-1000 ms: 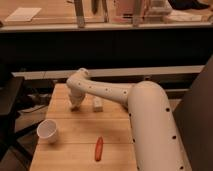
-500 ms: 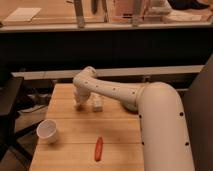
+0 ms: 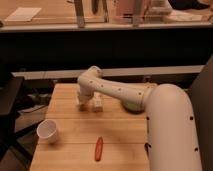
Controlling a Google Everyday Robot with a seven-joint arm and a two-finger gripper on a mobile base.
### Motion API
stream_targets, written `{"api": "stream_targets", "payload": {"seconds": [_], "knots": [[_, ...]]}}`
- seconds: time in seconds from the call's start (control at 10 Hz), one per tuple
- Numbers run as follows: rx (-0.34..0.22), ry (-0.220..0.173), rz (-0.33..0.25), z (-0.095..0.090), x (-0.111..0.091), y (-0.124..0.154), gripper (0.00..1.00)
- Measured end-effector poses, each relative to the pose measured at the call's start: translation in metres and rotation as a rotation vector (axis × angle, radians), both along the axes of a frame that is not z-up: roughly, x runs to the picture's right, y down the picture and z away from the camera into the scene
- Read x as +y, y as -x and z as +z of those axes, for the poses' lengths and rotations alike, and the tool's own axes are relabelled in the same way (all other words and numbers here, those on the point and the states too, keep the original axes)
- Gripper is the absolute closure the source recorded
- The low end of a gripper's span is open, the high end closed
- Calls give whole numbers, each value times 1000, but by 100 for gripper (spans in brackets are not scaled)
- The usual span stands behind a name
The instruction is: Place the white sponge in the ceramic bowl
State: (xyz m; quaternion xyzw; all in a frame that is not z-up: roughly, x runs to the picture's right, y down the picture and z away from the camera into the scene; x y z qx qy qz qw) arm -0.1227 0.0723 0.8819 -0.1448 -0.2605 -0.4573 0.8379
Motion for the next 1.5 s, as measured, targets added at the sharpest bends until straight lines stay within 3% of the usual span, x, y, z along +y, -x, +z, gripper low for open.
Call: {"api": "stream_targets", "payload": {"seconds": [0.2,0.5,0.9,1.2,1.5], "knots": [[1,-3,25,-3,-4,-21,100],[-2,-1,50,-5,-8,-28,100],[18,-6,108,-5,-16,-73,100],[25,-4,142,-6,-20,-84,100],[42,-9,191,-5,-27,-123,100]]}}
